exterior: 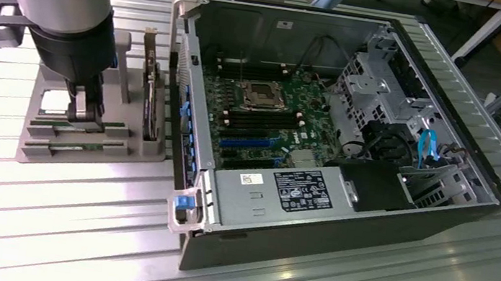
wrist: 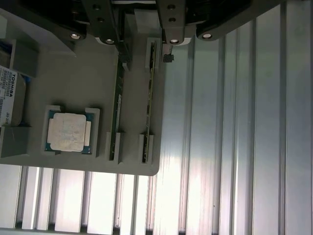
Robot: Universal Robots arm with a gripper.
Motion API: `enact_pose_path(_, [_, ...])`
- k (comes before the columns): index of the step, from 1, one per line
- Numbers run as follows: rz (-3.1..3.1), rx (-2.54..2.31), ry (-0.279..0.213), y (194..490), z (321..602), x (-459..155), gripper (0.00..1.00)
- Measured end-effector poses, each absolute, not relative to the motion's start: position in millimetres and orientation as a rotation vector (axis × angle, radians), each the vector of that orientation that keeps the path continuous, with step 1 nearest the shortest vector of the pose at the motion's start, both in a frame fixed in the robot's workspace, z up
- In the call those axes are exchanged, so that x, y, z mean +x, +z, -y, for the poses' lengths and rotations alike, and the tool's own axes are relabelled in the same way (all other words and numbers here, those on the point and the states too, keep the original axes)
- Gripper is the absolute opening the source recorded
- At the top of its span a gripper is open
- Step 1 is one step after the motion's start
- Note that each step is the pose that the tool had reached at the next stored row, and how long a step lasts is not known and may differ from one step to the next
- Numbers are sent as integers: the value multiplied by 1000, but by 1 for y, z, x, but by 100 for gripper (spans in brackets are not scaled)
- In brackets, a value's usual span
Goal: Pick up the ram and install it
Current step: 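Pick up the ram and move it above insertion slot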
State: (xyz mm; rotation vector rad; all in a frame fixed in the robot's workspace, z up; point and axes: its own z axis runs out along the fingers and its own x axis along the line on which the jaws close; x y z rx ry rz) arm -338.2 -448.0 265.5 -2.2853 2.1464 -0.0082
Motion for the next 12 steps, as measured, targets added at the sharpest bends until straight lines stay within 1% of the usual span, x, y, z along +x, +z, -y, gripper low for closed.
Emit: enact_pose_path(12, [-2146, -2285, -8, 262, 448, -340, 37])
